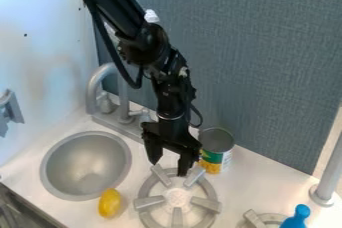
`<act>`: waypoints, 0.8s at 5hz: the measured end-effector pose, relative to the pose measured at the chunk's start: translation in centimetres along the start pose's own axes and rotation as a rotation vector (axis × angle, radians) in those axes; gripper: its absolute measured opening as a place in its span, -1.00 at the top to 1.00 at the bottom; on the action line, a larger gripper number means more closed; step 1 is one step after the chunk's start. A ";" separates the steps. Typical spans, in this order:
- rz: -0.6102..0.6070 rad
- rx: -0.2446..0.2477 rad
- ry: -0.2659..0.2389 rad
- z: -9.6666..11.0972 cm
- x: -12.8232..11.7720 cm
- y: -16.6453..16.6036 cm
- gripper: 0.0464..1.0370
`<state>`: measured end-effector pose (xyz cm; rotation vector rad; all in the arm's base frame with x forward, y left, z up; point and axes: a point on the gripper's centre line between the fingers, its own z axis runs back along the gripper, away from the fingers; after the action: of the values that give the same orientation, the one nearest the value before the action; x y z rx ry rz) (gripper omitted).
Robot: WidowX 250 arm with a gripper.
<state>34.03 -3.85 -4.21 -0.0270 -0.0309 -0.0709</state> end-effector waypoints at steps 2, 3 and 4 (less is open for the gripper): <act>-0.054 -0.071 0.033 -0.3 0.2 -0.6 -0.92; -0.046 -0.072 0.003 0.8 1.5 0.8 -0.92; -0.044 -0.019 -0.040 2.1 3.4 1.9 -0.92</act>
<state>37.45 -2.15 -2.02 -0.0472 -0.0711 -0.1143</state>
